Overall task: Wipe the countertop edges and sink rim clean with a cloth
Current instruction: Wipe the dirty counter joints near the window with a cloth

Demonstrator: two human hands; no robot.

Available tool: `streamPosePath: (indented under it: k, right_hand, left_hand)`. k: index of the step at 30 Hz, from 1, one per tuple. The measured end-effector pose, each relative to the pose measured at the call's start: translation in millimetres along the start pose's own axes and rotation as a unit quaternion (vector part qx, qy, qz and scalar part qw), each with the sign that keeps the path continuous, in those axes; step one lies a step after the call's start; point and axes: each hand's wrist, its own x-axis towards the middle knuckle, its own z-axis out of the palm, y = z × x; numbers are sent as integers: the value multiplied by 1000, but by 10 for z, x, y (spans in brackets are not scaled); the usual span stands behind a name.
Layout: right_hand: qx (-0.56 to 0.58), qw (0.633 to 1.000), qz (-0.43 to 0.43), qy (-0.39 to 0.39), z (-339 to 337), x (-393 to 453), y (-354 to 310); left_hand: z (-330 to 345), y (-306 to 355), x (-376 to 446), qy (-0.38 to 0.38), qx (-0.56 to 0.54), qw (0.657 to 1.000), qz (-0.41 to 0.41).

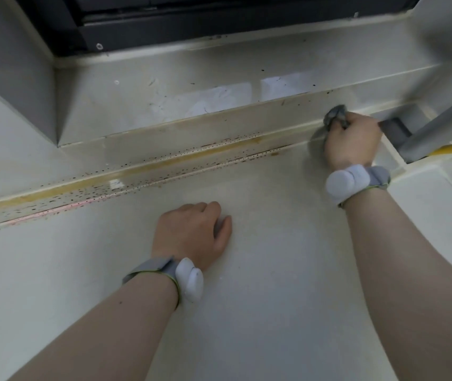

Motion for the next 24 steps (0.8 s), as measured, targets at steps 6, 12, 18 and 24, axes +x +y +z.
streamPosePath:
  k: [6,12,18,24]
  right_hand:
    - [55,969,-235,-59,339,-1234,-656]
    - [-8,965,-254,-63,205,-948,-464]
    - [-33,994,-104,-4,3,-73,168]
    - [31,998,-60,-10,135,-393,-213]
  left_hand:
    - [4,7,3,-14,19,1000,-9]
    - [-13,0,3,-14,20,1000,-5]
    - [8,-10,-1,-8,-2,1000,0]
    - [-5,-12,-2,-9,0,1000,-3]
